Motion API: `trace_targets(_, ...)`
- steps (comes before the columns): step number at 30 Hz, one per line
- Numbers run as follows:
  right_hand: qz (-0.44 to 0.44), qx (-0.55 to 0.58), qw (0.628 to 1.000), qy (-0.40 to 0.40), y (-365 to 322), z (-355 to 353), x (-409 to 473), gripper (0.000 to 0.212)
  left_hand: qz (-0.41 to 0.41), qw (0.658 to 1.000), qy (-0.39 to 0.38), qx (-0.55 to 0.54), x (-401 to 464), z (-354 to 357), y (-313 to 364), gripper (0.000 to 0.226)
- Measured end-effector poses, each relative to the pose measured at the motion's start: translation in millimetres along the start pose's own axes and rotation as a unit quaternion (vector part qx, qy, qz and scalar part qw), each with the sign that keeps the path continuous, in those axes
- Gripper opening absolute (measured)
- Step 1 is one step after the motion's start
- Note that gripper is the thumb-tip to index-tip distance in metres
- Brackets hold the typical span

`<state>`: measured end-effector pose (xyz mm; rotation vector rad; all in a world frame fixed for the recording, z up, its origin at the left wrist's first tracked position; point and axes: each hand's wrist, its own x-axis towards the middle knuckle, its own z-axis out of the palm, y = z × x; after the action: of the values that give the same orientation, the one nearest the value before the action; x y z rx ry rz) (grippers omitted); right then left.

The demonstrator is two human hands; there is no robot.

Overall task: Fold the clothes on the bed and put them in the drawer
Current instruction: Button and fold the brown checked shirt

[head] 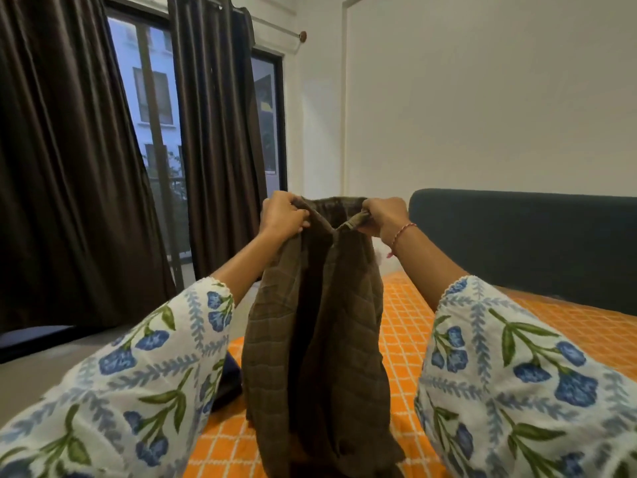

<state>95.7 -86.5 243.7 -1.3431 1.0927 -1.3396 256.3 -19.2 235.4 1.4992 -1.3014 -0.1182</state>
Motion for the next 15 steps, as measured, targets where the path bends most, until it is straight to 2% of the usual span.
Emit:
trace_targets(2,0.018,-0.012,1.0,-0.018,6,-3,0,0.01,0.014,0.989,0.059,0.135,-6,-1,-5,0.017)
trace_targets(3,0.004,-0.037,0.999,-0.01,9,-3,2,0.01,0.022,0.98,0.088,0.178,-5,-2,-8,0.018)
trace_targets(4,-0.016,-0.057,0.998,0.008,12,-2,5,0.009,0.025,0.979,0.1,0.177,-1,-2,-13,0.018)
trace_targets(5,-0.034,-0.068,0.997,0.021,15,0,6,0.009,0.018,0.987,0.089,0.133,3,-2,-19,0.018)
trace_targets(7,-0.064,-0.068,0.995,0.033,22,7,9,0.011,-0.037,0.999,0.017,-0.031,4,3,-28,0.016)
trace_targets(9,-0.086,-0.067,0.993,0.045,30,15,8,0.009,-0.111,0.974,-0.06,-0.19,-4,16,-35,0.01)
trace_targets(11,-0.096,-0.059,0.992,0.055,40,24,9,0.004,-0.139,0.941,-0.11,-0.29,-14,29,-42,0.034)
trace_targets(12,-0.096,-0.058,0.992,0.057,46,27,8,0.004,-0.137,0.935,-0.132,-0.298,-17,36,-46,0.053)
trace_targets(13,-0.093,-0.059,0.992,0.054,51,29,7,0.005,-0.12,0.947,-0.143,-0.259,-20,42,-50,0.068)
trace_targets(14,-0.093,-0.054,0.993,0.041,56,31,8,0.006,-0.095,0.966,-0.141,-0.193,-22,50,-54,0.074)
trace_targets(15,-0.095,-0.044,0.994,0.016,58,32,6,0.007,-0.062,0.983,-0.113,-0.127,-24,56,-57,0.066)
